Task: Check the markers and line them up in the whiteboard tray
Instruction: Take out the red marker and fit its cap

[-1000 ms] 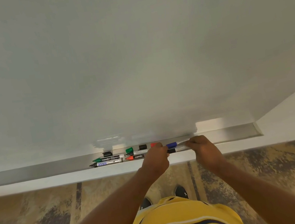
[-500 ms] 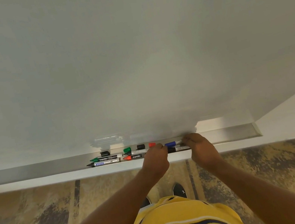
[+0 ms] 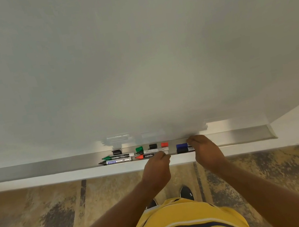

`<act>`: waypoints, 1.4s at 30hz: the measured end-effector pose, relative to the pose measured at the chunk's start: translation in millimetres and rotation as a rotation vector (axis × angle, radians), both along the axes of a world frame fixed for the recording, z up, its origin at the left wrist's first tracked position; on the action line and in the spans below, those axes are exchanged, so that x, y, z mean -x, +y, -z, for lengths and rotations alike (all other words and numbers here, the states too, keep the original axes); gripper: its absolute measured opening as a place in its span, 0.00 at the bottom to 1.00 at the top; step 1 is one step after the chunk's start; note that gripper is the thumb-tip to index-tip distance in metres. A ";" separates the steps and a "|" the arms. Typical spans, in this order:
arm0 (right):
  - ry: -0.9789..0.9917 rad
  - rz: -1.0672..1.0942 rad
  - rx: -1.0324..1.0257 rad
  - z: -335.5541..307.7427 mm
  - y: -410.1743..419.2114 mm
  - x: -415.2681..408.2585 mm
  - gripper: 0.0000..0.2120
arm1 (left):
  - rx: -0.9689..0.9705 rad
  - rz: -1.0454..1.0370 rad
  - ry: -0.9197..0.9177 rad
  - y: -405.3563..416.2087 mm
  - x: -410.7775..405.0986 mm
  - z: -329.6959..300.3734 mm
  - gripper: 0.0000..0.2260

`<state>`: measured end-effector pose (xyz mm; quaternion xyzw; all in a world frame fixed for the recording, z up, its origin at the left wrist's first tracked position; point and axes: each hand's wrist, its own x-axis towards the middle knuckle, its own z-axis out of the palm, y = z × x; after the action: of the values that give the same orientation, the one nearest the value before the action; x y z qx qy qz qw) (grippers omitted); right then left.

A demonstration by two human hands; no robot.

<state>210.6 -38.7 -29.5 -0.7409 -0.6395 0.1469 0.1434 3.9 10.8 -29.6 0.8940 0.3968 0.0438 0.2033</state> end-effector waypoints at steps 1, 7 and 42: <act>0.000 -0.019 -0.009 -1.8 3.6 6.2 0.21 | 0.000 -0.005 -0.004 0.5 5.4 -0.8 0.15; 0.013 -0.205 -0.040 -3.5 20.7 55.8 0.17 | 0.004 -0.100 -0.012 6.2 37.4 -7.6 0.07; -0.059 -0.044 -0.012 -14.8 7.7 71.9 0.15 | -0.001 -0.209 -0.131 61.2 66.4 -15.5 0.12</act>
<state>138.7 -31.0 -14.7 -0.7298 -0.6605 0.1241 0.1257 -62.5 71.9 -14.1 0.8431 0.4738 0.1233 0.2225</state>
